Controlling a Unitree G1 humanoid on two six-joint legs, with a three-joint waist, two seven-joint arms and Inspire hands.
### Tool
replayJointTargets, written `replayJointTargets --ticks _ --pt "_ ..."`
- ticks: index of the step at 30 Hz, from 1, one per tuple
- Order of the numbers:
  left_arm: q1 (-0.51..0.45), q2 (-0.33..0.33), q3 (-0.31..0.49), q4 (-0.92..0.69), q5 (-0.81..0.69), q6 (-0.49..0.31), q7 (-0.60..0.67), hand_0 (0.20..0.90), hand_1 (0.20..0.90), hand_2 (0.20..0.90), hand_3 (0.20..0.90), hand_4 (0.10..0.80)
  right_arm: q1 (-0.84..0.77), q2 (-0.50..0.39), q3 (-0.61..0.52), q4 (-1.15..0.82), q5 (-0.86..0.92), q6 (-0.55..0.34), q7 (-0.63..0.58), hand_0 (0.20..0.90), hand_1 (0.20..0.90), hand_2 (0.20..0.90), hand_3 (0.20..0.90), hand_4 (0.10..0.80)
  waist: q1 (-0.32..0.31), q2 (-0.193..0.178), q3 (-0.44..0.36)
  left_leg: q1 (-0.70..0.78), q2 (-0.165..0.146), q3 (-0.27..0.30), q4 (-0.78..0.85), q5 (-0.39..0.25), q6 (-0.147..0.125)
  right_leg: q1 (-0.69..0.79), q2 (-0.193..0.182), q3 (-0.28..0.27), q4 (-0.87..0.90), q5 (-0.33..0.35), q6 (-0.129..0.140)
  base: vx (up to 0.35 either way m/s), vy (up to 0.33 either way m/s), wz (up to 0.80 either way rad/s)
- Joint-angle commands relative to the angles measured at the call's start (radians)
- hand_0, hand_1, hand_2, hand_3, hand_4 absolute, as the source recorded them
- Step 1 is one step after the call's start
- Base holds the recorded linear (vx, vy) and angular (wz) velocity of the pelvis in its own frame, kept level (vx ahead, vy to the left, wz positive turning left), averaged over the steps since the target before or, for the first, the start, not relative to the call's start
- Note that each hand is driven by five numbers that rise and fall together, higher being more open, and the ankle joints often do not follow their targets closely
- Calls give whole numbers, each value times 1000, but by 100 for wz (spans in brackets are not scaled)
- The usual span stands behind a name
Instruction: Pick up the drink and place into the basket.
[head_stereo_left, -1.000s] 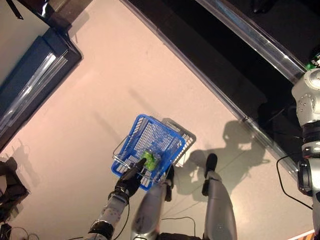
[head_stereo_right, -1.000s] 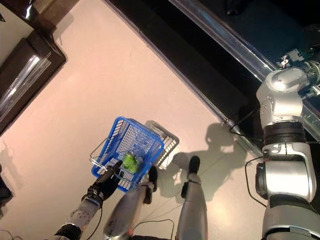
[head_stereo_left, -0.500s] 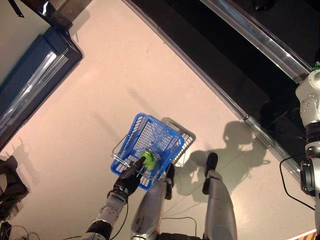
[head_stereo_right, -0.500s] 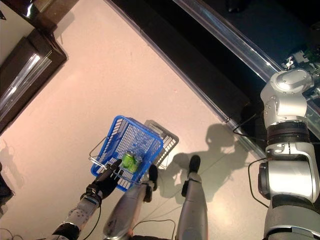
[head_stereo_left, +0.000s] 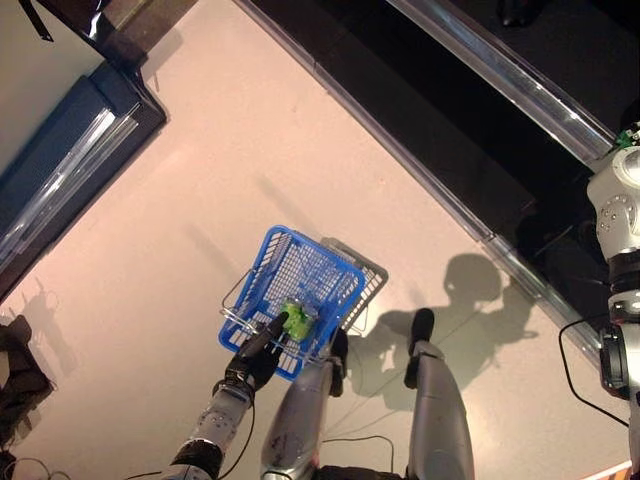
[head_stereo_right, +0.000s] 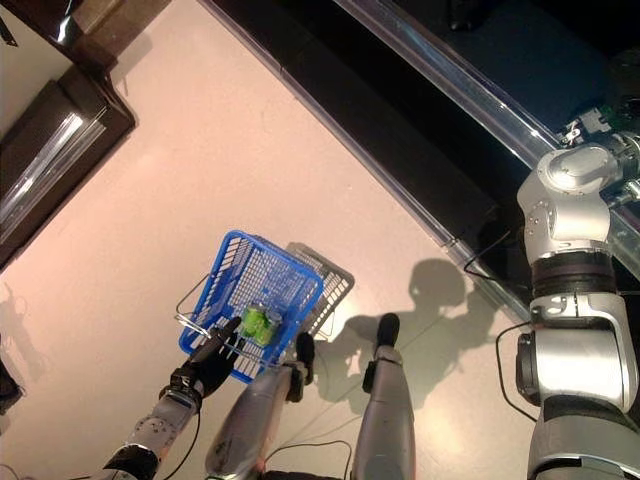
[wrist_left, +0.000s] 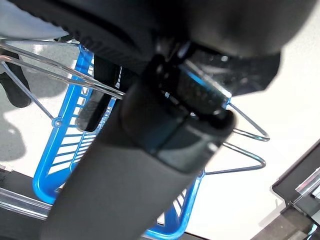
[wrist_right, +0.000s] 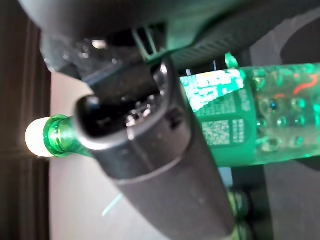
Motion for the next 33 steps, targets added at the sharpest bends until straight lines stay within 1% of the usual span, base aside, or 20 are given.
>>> replayJointTargets --ticks 1,3,7,14,19,22,24,26,28,29,31,33 --pt "146 99 43 -91 -13 -21 -84 300 300 300 200 100 -62 -143 -12 -264 -155 -92 54 300 300 300 200 100 3 -42 -74 -23 1 -41 36 91 0 119 53 -21 92 -187 -51 55 23 -1" --pt "151 93 48 -93 -18 -27 -96 300 300 300 200 100 -35 -131 -24 -321 -161 -82 93 300 300 300 200 100 -1 -47 -85 -6 3 -39 39 85 -3 139 53 -19 88 -195 -51 62 25 -2" --pt "160 73 60 -97 -11 -42 -118 300 300 300 200 100 43 -92 -56 -436 -169 -57 170 300 300 300 200 100 -9 -65 -118 25 9 -30 23 91 -5 180 54 -17 58 -188 -53 63 20 -1" --pt "174 36 76 -104 -3 -68 -104 300 300 300 200 100 198 8 -107 -590 -185 -49 275 300 300 300 200 100 -20 -101 -166 83 18 -18 6 72 -4 259 56 -15 20 -185 -51 85 2 1" --pt "190 19 83 -115 -15 -85 -102 300 300 300 200 100 281 63 -106 -663 -190 -68 347 300 300 300 200 100 -26 -120 -198 128 20 -12 -18 60 -2 307 59 -12 -7 -181 -45 97 8 -2" --pt "201 12 94 -116 -5 -93 -115 300 300 300 200 100 323 96 -94 -711 -181 -67 402 300 300 300 200 100 -29 -128 -220 158 21 -11 -43 56 -3 339 62 -10 -32 -176 -39 100 19 -1" --pt "206 11 95 -122 -7 -102 -128 300 300 300 200 100 357 118 -81 -748 -159 -54 459 300 300 300 200 100 -31 -132 -236 185 21 -7 -66 51 -4 365 63 -10 -54 -172 -34 101 38 -1" --pt "209 11 96 -140 -12 -102 -132 300 300 300 200 100 383 129 -67 -785 -148 -37 491 300 300 300 200 100 -32 -132 -248 201 21 -5 -84 50 -5 379 64 -8 -67 -170 -31 90 59 -3" --pt "210 12 90 -185 -21 -111 -150 300 300 300 200 100 426 165 -32 -830 -138 -19 571 300 300 300 200 100 -35 -132 -262 220 23 -1 -107 49 -7 393 66 -5 -82 -167 -26 67 64 -2" --pt "211 12 89 -191 -22 -111 -148 300 300 300 200 100 430 167 -30 -836 -141 -19 573 300 300 300 200 100 -35 -132 -263 222 23 -1 -109 49 -7 395 67 -5 -84 -166 -26 34 56 -1" --pt "218 18 76 -263 -37 -117 -148 300 300 300 200 100 479 197 2 -890 -118 -5 619 300 300 300 200 100 -36 -130 -269 240 24 0 -132 55 -9 408 69 -1 -98 -163 -22 38 64 -1" --pt "220 23 59 -343 -50 -121 -148 300 300 300 200 100 517 226 32 -926 -108 -10 663 300 300 300 200 100 -33 -127 -274 255 26 1 -149 58 -10 421 69 -2 -110 -161 -17 28 64 1"
